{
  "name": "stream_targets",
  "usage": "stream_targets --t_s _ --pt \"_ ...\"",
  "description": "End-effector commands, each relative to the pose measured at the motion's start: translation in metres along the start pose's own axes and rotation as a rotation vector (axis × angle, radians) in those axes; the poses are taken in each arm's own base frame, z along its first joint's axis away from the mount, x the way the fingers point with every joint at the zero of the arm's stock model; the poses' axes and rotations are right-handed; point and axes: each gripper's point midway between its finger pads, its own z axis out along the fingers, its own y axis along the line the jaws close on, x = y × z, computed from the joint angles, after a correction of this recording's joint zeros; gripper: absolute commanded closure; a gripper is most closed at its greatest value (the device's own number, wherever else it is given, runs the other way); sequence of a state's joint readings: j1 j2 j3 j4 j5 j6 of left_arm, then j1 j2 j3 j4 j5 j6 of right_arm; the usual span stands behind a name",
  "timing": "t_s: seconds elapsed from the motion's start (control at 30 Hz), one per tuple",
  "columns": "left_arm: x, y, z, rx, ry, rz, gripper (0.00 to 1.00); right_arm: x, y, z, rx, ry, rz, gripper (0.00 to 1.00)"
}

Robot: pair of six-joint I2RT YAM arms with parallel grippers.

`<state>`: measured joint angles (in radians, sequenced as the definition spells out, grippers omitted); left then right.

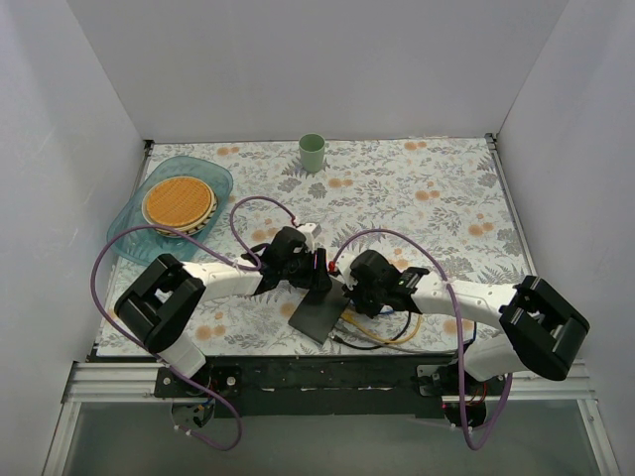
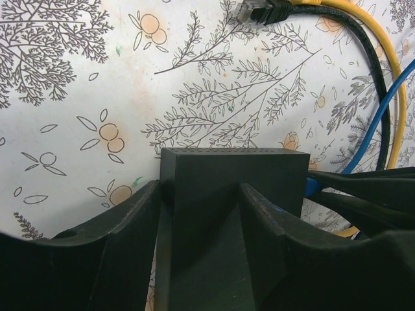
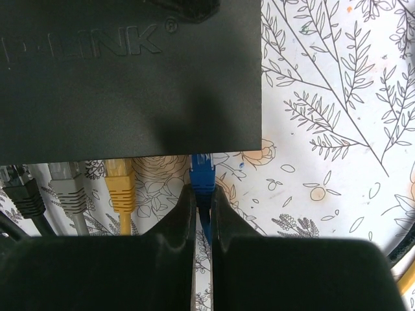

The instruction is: Insert the plug into the switch port

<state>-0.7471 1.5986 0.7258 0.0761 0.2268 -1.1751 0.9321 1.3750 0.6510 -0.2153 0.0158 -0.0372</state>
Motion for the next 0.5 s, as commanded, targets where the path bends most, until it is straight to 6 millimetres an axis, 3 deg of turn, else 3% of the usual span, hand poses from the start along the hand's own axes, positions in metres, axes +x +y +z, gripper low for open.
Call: stream_targets --t_s 0.0,0.23,0.43,0.47 --pt "0.005 -0.077 -0.018 0.256 0.04 0.04 0.53 -0.11 0.007 -0.017 -0.022 -0.368 -0.002 0.99" --pt "0.014 -0.1 -0.02 0.294 0.053 0.051 0.53 -0.133 0.003 -0.017 -0.002 -0.418 0.029 0.99" --pt "0.012 -0.095 -0.021 0.265 0.02 0.03 0.51 -0.156 -0.004 -0.011 0.023 -0.436 0.034 0.99" --pt "0.008 -0.091 -0.02 0.238 -0.002 0.026 0.47 -0.165 -0.006 -0.013 0.026 -0.449 0.038 0.99"
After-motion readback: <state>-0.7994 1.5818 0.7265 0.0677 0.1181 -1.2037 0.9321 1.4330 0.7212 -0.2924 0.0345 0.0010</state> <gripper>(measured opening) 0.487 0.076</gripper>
